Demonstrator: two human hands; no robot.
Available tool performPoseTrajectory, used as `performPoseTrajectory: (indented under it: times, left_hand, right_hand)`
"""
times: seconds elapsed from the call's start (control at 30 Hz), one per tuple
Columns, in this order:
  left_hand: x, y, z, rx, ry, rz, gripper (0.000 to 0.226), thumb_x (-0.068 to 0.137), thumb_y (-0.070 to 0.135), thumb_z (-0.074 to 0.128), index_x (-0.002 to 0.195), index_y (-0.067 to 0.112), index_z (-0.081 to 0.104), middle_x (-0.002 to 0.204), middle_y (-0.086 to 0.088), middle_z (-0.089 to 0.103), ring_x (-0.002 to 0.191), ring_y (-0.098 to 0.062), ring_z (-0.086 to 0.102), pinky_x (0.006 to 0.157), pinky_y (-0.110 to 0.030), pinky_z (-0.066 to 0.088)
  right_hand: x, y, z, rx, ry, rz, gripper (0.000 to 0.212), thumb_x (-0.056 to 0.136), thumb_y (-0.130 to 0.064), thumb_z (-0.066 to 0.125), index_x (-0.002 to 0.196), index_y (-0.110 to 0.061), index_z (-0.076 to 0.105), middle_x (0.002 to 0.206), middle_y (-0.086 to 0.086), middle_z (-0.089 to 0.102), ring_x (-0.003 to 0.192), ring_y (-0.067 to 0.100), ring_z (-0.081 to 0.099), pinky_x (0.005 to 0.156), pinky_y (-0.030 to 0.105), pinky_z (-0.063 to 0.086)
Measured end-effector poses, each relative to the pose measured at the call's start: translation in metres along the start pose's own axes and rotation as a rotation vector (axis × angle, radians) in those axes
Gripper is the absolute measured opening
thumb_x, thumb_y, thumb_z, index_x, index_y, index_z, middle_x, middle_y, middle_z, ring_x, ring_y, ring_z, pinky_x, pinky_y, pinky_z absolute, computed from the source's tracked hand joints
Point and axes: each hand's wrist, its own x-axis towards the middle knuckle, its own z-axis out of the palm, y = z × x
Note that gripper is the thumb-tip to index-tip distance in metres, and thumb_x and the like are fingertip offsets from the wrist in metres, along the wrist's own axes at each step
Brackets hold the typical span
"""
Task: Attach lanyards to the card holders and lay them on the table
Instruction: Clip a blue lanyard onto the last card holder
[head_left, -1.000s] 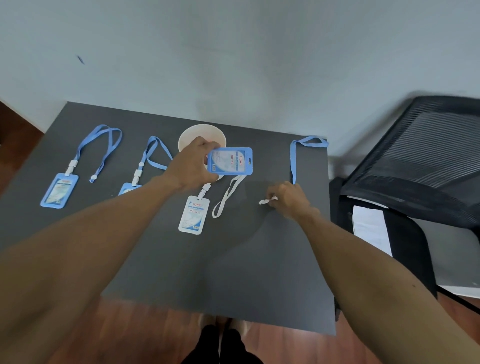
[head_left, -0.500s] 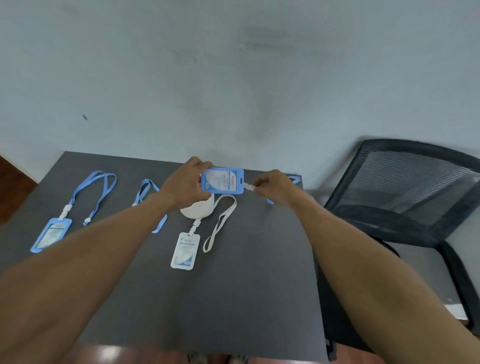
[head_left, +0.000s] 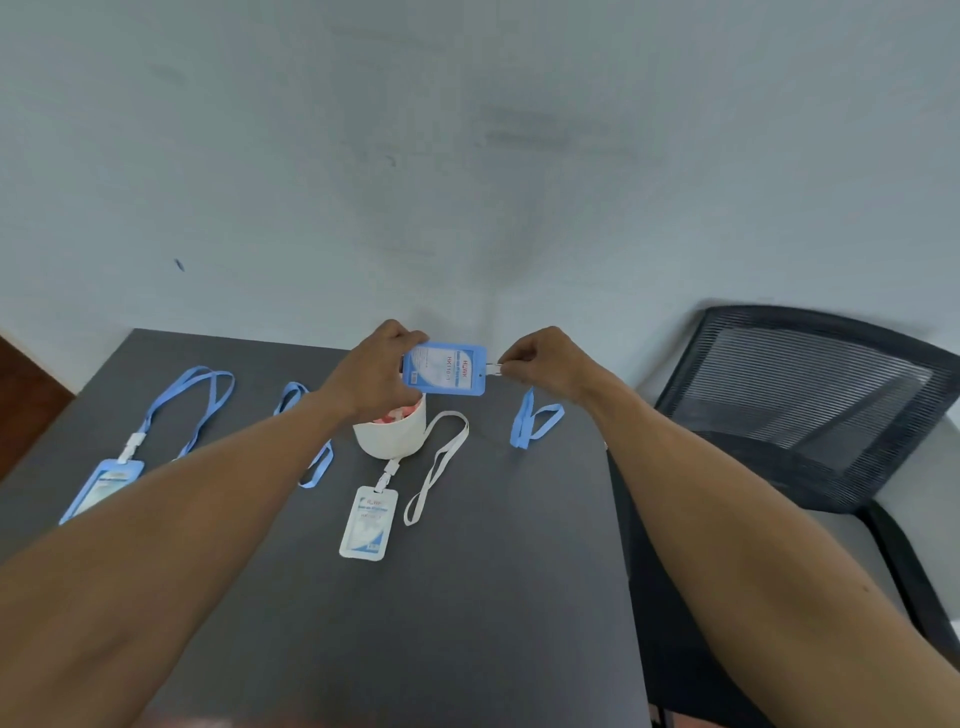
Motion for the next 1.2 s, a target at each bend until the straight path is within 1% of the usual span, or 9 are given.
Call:
performPoseTrajectory:
  times: [0.17, 0.3, 0.43, 0.63, 0.87, 1.0, 1.03, 1.1, 1.2]
  left_hand:
    - [-0.001, -0.003, 0.001, -0.026, 0.011, -0.013, 0.083, 0.076, 0.027, 0.086, 0.148, 0.020, 0.045, 0.124, 0.003, 0.045, 0.105, -0.008, 0.049, 0.074, -0.016, 0.052]
    - [-0.002, -0.006, -0.001, -0.048, 0.008, -0.010, 0.082, 0.076, 0.029, 0.085, 0.148, 0.020, 0.046, 0.119, 0.006, 0.045, 0.100, -0.011, 0.051, 0.070, -0.012, 0.046]
    - [-0.001, -0.004, -0.006, -0.062, -0.001, -0.015, 0.081, 0.077, 0.028, 0.086, 0.147, 0.021, 0.046, 0.117, 0.006, 0.045, 0.100, -0.013, 0.054, 0.068, -0.012, 0.047]
    - [0.000, 0.005, -0.011, -0.026, 0.006, -0.013, 0.081, 0.077, 0.027, 0.085, 0.147, 0.021, 0.045, 0.121, 0.003, 0.047, 0.104, -0.013, 0.052, 0.068, -0.014, 0.048]
    - [0.003, 0.018, -0.007, 0.027, 0.008, 0.030, 0.078, 0.078, 0.024, 0.083, 0.146, 0.016, 0.046, 0.123, -0.001, 0.047, 0.106, -0.012, 0.049, 0.074, -0.015, 0.045]
    - [-0.001, 0.021, -0.005, -0.019, -0.052, -0.009, 0.077, 0.075, 0.031, 0.087, 0.141, 0.018, 0.049, 0.123, -0.001, 0.047, 0.103, -0.014, 0.055, 0.074, -0.019, 0.050]
    - [-0.003, 0.022, -0.002, -0.071, -0.073, -0.045, 0.074, 0.073, 0.036, 0.088, 0.136, 0.019, 0.052, 0.121, 0.001, 0.048, 0.099, -0.014, 0.058, 0.073, -0.020, 0.050]
    - [-0.006, 0.024, 0.007, -0.223, -0.080, -0.127, 0.053, 0.076, 0.040, 0.086, 0.119, 0.021, 0.061, 0.115, 0.004, 0.055, 0.093, -0.017, 0.064, 0.073, -0.026, 0.053]
    - [-0.007, 0.029, 0.022, -0.450, -0.068, -0.240, 0.018, 0.097, 0.029, 0.065, 0.108, 0.014, 0.066, 0.104, -0.002, 0.067, 0.086, -0.023, 0.073, 0.067, -0.031, 0.058]
  right_hand:
    - [-0.005, 0.003, 0.001, 0.104, -0.006, 0.016, 0.012, 0.090, -0.017, 0.069, 0.093, -0.010, 0.079, 0.089, 0.007, 0.076, 0.077, 0.011, 0.064, 0.077, 0.028, 0.055]
    - [-0.008, 0.006, -0.004, 0.130, -0.055, 0.076, 0.017, 0.091, -0.023, 0.068, 0.077, -0.014, 0.073, 0.073, -0.001, 0.060, 0.069, 0.012, 0.049, 0.069, 0.025, 0.043]
    - [-0.005, 0.010, -0.008, 0.068, -0.091, 0.081, 0.026, 0.091, -0.032, 0.066, 0.069, -0.018, 0.069, 0.075, 0.005, 0.055, 0.073, 0.018, 0.045, 0.072, 0.033, 0.040]
    - [-0.003, 0.011, -0.014, 0.113, -0.083, 0.066, 0.027, 0.089, -0.032, 0.066, 0.079, -0.008, 0.073, 0.075, 0.001, 0.062, 0.076, 0.016, 0.051, 0.077, 0.032, 0.044]
    - [-0.002, 0.007, -0.012, 0.114, -0.075, 0.054, 0.021, 0.092, -0.023, 0.066, 0.074, -0.013, 0.070, 0.073, 0.003, 0.061, 0.072, 0.017, 0.048, 0.072, 0.032, 0.042]
    - [0.000, 0.009, -0.014, 0.095, -0.070, 0.060, 0.018, 0.093, -0.021, 0.067, 0.083, -0.006, 0.073, 0.076, 0.003, 0.064, 0.073, 0.015, 0.054, 0.072, 0.029, 0.047]
    - [0.001, 0.010, -0.014, 0.088, -0.059, 0.063, 0.019, 0.092, -0.020, 0.067, 0.087, -0.004, 0.073, 0.077, 0.004, 0.064, 0.073, 0.015, 0.053, 0.071, 0.029, 0.047]
    - [0.003, 0.010, -0.017, 0.068, -0.045, 0.071, 0.019, 0.091, -0.020, 0.067, 0.091, -0.003, 0.074, 0.079, 0.003, 0.065, 0.073, 0.015, 0.054, 0.070, 0.029, 0.047]
    - [0.004, 0.010, -0.020, 0.026, -0.052, 0.073, 0.019, 0.092, -0.022, 0.067, 0.094, -0.004, 0.074, 0.081, -0.001, 0.069, 0.072, 0.011, 0.058, 0.070, 0.024, 0.048]
